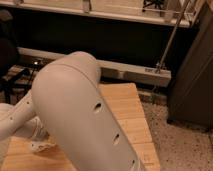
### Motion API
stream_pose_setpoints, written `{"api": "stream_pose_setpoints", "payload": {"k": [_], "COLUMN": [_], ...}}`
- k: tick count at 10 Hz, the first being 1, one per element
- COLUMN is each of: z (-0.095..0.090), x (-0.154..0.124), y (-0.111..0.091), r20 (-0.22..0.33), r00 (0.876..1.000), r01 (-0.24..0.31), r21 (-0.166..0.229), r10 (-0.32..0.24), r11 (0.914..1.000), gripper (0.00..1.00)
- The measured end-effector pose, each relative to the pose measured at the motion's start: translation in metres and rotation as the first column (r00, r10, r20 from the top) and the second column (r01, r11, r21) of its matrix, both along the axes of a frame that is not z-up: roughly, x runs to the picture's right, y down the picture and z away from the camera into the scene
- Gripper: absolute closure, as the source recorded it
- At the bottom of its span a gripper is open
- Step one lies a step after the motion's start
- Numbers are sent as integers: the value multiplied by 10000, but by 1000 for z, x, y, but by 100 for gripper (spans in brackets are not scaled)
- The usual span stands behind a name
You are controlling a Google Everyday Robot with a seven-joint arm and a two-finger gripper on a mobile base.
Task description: Stand the bottle upright
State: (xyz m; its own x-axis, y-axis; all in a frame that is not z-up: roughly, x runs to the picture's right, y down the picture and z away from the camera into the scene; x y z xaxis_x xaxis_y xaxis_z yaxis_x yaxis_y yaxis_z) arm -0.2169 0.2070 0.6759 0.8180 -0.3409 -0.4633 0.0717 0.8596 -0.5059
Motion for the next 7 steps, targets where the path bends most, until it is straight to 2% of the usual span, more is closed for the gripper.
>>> {"api": "stream_pose_setpoints", "payload": {"k": [2,5,7], "z": [-4,-10,-12], "x": [-3,-10,-17], "y": [-4,-13,-15], "r20": [-74,-199,-150], "r00": [9987,9916,9899], "r01": [495,1283,1413], "r21": [33,185,177], "r10": [-495,-1279,-1411], "r11": [9988,9916,9898], "gripper": [63,63,63]}}
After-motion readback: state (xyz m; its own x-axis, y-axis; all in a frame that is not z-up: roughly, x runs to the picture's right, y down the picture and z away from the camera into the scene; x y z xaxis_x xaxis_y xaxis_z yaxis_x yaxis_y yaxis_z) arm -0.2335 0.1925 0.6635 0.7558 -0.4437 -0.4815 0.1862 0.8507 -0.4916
